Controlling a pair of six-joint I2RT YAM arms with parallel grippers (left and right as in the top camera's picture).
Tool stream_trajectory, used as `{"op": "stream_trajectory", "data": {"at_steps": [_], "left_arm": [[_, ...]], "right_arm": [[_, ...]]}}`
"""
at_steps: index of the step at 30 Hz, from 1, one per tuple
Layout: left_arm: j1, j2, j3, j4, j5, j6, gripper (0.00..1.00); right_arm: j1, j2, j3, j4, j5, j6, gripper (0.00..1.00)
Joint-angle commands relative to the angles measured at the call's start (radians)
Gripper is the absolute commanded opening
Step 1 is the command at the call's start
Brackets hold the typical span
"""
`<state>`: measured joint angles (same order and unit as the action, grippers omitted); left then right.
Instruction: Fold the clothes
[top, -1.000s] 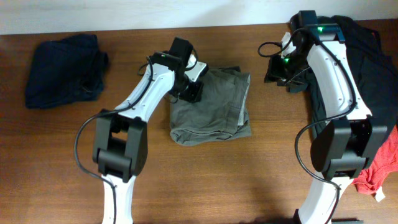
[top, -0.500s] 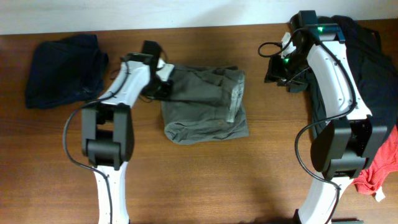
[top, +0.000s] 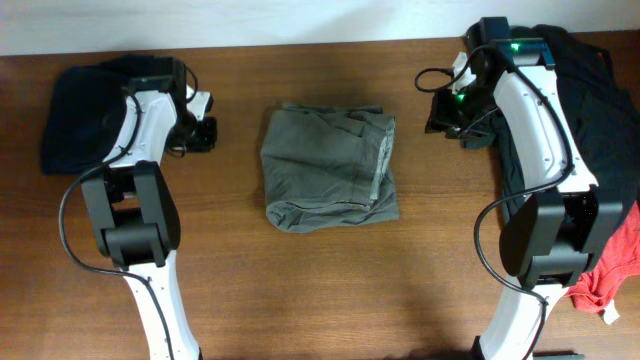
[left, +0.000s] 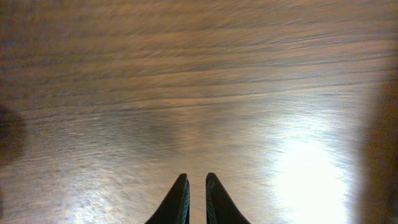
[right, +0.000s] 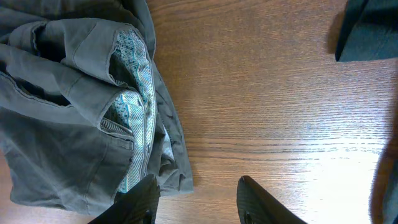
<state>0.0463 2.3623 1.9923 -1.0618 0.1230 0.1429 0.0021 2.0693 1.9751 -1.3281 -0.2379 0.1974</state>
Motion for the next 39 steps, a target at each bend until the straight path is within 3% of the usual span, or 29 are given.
{"op": "stream_trajectory", "data": {"at_steps": [1,2,4,5,14,23,30,39], "left_arm": [[-0.015,0.005,0.130,-0.063,0.126,0.035,0.11],[-0.016,0.005,0.161,-0.086,0.142,0.035,0.11],[-0.015,0.005,0.238,-0.140,0.190,0.035,0.11],[-0.013,0.005,0.287,-0.170,0.216,0.035,0.11],[-0.011,0.005,0.559,-0.324,0.232,0.035,0.11],[-0.011,0.005,0.573,-0.323,0.193,0.035,0.11],[0.019,0.005,0.573,-0.325,0.120,0.035,0.11],[0.124,0.005,0.573,-0.322,0.116,0.035,0.11]], "right_arm": [[-0.002,-0.003,0.013,0.000,-0.050,-0.010,0.45],[-0.001,0.003,0.003,0.002,-0.070,-0.011,0.39],[0.005,0.016,-0.030,0.012,-0.090,-0.010,0.12],[0.012,0.022,-0.066,0.032,-0.092,-0.010,0.04],[0.090,0.023,-0.345,0.310,-0.090,0.002,0.04],[0.195,0.040,-0.488,0.510,-0.019,0.056,0.04],[0.319,0.077,-0.483,0.574,-0.005,0.048,0.04],[0.454,0.077,-0.302,0.566,-0.012,-0.092,0.04]]}}
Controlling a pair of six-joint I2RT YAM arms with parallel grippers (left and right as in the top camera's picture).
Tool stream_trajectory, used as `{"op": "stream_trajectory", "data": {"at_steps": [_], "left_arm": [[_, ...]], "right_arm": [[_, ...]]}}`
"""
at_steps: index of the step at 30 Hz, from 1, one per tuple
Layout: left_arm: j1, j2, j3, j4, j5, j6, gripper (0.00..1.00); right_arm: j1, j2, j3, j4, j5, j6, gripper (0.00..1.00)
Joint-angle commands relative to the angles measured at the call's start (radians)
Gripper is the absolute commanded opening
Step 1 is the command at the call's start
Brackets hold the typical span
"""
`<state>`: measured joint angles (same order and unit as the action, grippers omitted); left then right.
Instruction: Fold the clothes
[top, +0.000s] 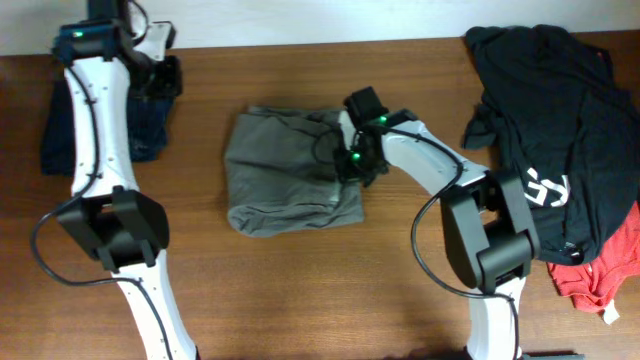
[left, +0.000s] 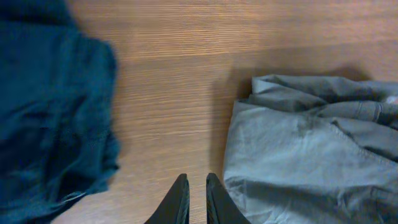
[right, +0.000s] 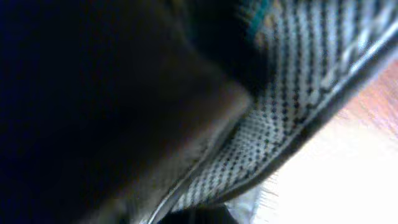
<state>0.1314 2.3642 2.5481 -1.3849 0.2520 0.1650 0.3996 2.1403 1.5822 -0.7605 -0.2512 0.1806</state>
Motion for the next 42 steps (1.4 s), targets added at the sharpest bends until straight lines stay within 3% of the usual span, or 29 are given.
{"op": "stream_trajectory", "data": {"at_steps": [1,10,15,20,21,24,26,30,31,36,42], "left_arm": [[0.048,0.003,0.017,0.000,-0.011,0.012,0.11],[0.042,0.003,0.017,-0.028,0.078,0.013,0.11],[-0.006,0.003,0.017,-0.057,0.159,0.012,0.10],[-0.109,0.003,0.017,-0.114,0.229,0.009,0.09],[-0.140,0.003,0.017,-0.128,0.225,0.009,0.15],[-0.266,0.003,0.017,-0.145,0.208,-0.034,0.56],[-0.342,0.003,0.017,-0.126,0.166,-0.089,0.70],[-0.508,0.006,0.016,-0.071,0.005,-0.202,0.87],[-0.551,0.009,0.016,-0.066,-0.066,-0.235,0.96],[-0.690,0.049,0.015,-0.117,-0.356,-0.343,0.99],[-0.717,0.164,0.015,-0.135,-0.410,-0.442,0.99]], "right_arm": [[0.072,0.006,0.115,-0.002,0.001,-0.084,0.04],[0.093,0.005,0.327,-0.089,0.003,-0.040,0.05],[0.000,0.005,0.491,-0.265,0.005,-0.029,0.44],[-0.142,0.005,0.592,-0.397,0.005,-0.029,0.60],[-0.175,0.005,0.594,-0.410,0.005,-0.027,0.66],[-0.287,0.006,0.592,-0.455,0.004,-0.014,0.76],[-0.341,0.006,0.589,-0.474,0.004,-0.008,0.80],[-0.443,0.006,0.587,-0.518,0.000,-0.007,0.82],[-0.471,0.006,0.587,-0.529,0.000,-0.007,0.82],[-0.562,0.006,0.587,-0.578,0.000,-0.007,0.84],[-0.599,0.007,0.556,-0.588,0.000,-0.008,0.84]]}}
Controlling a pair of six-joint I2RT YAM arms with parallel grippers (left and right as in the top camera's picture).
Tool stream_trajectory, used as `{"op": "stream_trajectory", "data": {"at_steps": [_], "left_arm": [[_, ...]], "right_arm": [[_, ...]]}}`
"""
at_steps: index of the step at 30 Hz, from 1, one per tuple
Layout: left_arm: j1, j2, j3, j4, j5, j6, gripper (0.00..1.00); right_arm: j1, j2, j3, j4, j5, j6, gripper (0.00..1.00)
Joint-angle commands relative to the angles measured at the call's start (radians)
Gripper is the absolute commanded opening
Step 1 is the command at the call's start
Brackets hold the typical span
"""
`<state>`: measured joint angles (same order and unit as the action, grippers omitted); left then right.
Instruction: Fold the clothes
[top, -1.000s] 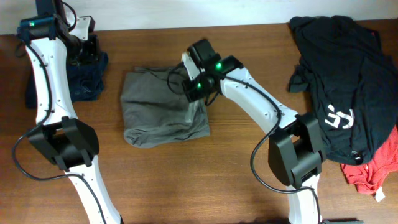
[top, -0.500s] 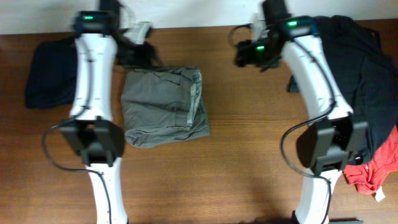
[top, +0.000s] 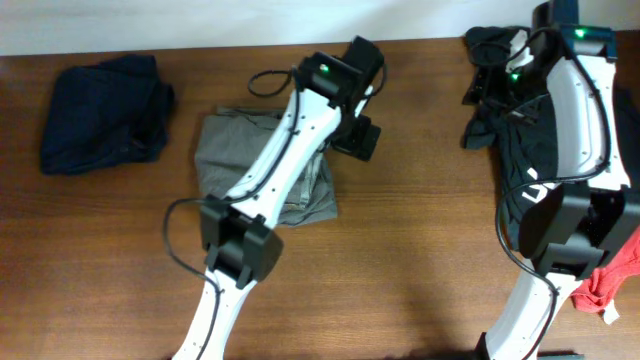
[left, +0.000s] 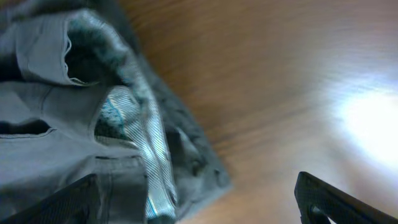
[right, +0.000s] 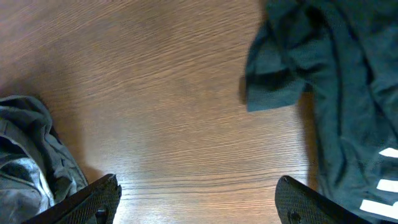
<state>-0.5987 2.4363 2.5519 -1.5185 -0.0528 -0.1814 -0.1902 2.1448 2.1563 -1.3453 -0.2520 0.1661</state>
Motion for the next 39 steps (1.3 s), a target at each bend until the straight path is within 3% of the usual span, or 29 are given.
{"op": "stream_trajectory", "data": {"at_steps": [1,7,21,32,34,39], "left_arm": [[0.014,0.110,0.011,-0.002,-0.107,-0.096,0.99],[0.021,0.209,0.011,-0.032,-0.154,-0.140,0.99],[0.045,0.219,-0.040,-0.058,-0.232,-0.138,0.99],[0.066,0.222,-0.151,0.025,-0.230,-0.132,0.94],[0.064,0.222,-0.181,0.055,-0.224,-0.130,0.89],[0.064,0.223,-0.230,0.094,-0.220,-0.116,0.64]], "right_arm": [[-0.010,0.003,-0.023,-0.002,0.002,0.006,0.84],[-0.009,0.003,-0.080,0.034,0.001,0.003,0.85],[-0.010,0.004,-0.171,0.101,0.000,0.003,0.85],[-0.009,0.004,-0.171,0.112,-0.006,0.003,0.85],[-0.009,0.004,-0.171,0.115,-0.006,0.003,0.85],[-0.008,0.004,-0.171,0.119,-0.006,0.003,0.85]]}}
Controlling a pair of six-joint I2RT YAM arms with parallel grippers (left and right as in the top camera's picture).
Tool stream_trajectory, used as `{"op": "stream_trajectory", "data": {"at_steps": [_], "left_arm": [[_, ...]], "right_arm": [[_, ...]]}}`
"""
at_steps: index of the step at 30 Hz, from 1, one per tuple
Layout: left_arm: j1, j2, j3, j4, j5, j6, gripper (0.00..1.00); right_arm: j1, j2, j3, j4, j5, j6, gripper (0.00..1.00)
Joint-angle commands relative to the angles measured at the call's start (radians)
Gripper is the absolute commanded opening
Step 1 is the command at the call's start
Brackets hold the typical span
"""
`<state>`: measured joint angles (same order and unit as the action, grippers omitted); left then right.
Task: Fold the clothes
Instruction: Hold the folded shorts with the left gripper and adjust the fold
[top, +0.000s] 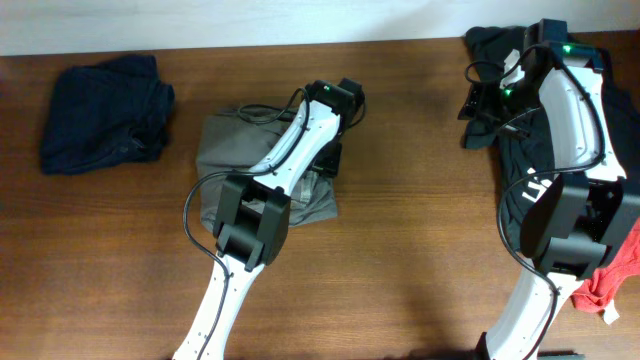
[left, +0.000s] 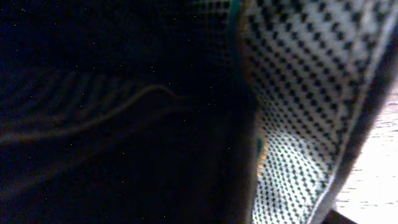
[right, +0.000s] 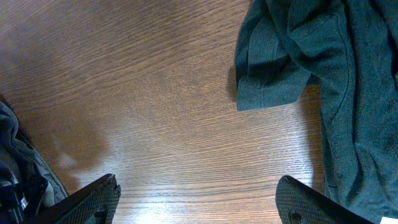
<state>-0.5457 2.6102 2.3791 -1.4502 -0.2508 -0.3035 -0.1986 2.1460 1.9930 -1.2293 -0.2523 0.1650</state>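
The folded grey-green shorts lie left of the table's middle. My left gripper is pressed into their right edge. The left wrist view is filled with dark cloth and the checked waistband lining, so its fingers are hidden. My right gripper hangs open over bare wood, with nothing between its fingers. It sits just left of the dark T-shirt. A corner of the shorts shows at the lower left of the right wrist view.
A folded navy garment lies at the back left. The dark T-shirt is spread along the right side under the right arm, with a red garment below it. The table's back edge meets a white wall.
My left gripper was open above the shorts' right edge; now it is down in that edge with cloth covering its camera. The right gripper stays open by the T-shirt, shifted slightly.
The shorts first lay at the table's centre, with both grippers out at the sides. Then my right gripper was pressed into their right edge and they lay further left. Then the right was back by the T-shirt and the left open over the shorts, where it now presses in.
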Motion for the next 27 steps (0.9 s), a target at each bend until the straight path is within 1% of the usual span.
{"op": "stream_trajectory", "data": {"at_steps": [1,5,9,14,16,20,27], "left_arm": [[0.011,0.049,-0.057,0.026,-0.024,0.008,0.64],[0.012,0.049,-0.050,0.018,-0.024,0.009,0.66],[0.017,0.048,0.002,-0.031,-0.013,0.012,0.74],[0.019,0.048,0.086,-0.077,0.108,0.067,0.80],[0.019,0.048,0.097,-0.072,0.141,0.067,0.81],[0.019,0.049,0.097,-0.045,0.204,0.071,0.86],[0.019,0.049,0.095,0.005,0.230,0.073,0.87]], "right_arm": [[0.001,0.003,-0.008,0.005,-0.005,0.004,0.85],[0.001,0.003,-0.008,0.008,-0.005,0.004,0.85],[0.001,0.003,-0.008,0.013,-0.005,0.004,0.85],[0.002,0.003,-0.008,0.019,-0.005,0.004,0.85],[0.002,0.003,-0.008,0.019,-0.005,0.004,0.85],[0.002,0.003,-0.008,0.018,-0.005,-0.004,0.85],[0.002,0.003,-0.008,0.016,-0.005,-0.004,0.85]]}}
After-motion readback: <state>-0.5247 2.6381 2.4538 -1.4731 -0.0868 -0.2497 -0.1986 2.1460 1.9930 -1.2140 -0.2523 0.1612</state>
